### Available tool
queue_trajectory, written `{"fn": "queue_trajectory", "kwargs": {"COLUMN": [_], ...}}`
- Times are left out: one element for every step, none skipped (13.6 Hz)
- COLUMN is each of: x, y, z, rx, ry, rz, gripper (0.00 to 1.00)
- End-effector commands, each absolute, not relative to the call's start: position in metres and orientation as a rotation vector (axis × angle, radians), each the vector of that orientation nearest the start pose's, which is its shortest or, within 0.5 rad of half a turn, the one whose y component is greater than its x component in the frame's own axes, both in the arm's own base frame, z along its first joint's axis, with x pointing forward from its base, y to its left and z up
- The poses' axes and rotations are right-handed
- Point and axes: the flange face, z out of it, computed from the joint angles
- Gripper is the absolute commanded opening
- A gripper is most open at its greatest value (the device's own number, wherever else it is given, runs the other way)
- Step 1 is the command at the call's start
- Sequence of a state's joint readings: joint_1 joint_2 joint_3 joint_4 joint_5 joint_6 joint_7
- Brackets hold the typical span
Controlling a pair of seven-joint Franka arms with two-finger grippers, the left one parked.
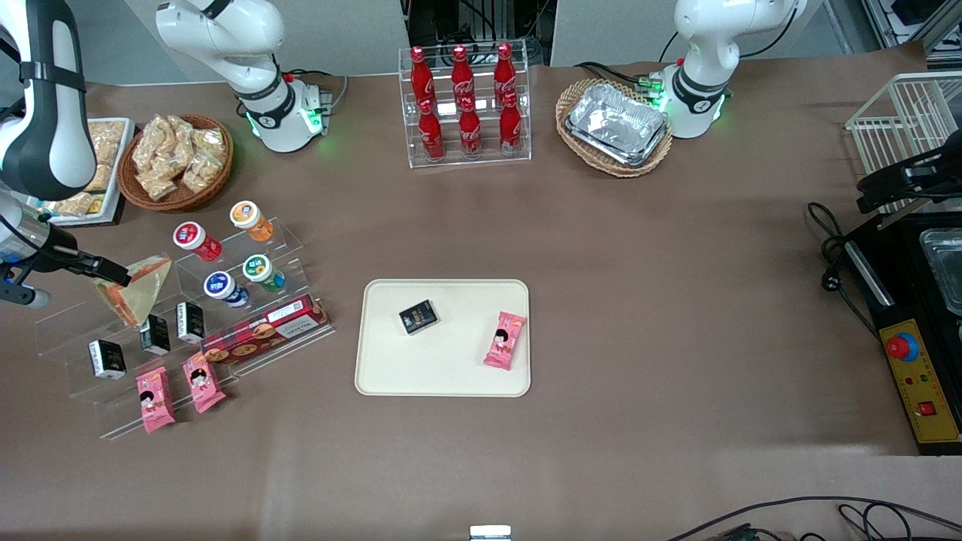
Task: Place sandwich on tray
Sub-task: 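Lower the right gripper over the sandwich and close on it, then lift the sandwich and carry it over the cream tray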
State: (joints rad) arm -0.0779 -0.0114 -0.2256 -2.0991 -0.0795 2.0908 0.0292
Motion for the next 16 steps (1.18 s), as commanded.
{"fn": "queue_trajectory", "kwargs": {"x": [0.505,0.505,0.504,0.504,0.504,0.505,0.506,0.509,0.511,0.511,0.512,0.512,0.512,0.512,0.514,0.515], "y": [-0.164,-0.162,-0.161,-0.161,-0.162,-0.161,-0.161,-0.161,-0.162,-0.163,-0.163,-0.164,-0.164,-0.163,-0.162,-0.158], "z": [0.405,0.396,0.387,0.382,0.381,0.379,0.379,0.377,0.376,0.374,0.373,0.375,0.381,0.391,0.405,0.425], "rx": [-3.201,-3.203,-3.203,-3.205,-3.210,-3.212,-3.213,-3.216,-3.221,-3.234,-3.243,-3.248,-3.249,-3.249,-3.248,-3.248], "ry": [0.425,0.421,0.415,0.414,0.407,0.403,0.407,0.404,0.400,0.389,0.376,0.368,0.363,0.353,0.352,0.345], "rz": [-0.061,-0.079,-0.081,-0.089,-0.085,-0.083,-0.093,-0.115,-0.132,-0.132,-0.131,-0.132,-0.136,-0.163,-0.198,-0.199], "gripper": [1.00,1.00,1.00,0.98,0.90,0.76,0.60,0.53,0.50,0.43,0.34,0.23,0.13,0.03,0.00,0.00]}}
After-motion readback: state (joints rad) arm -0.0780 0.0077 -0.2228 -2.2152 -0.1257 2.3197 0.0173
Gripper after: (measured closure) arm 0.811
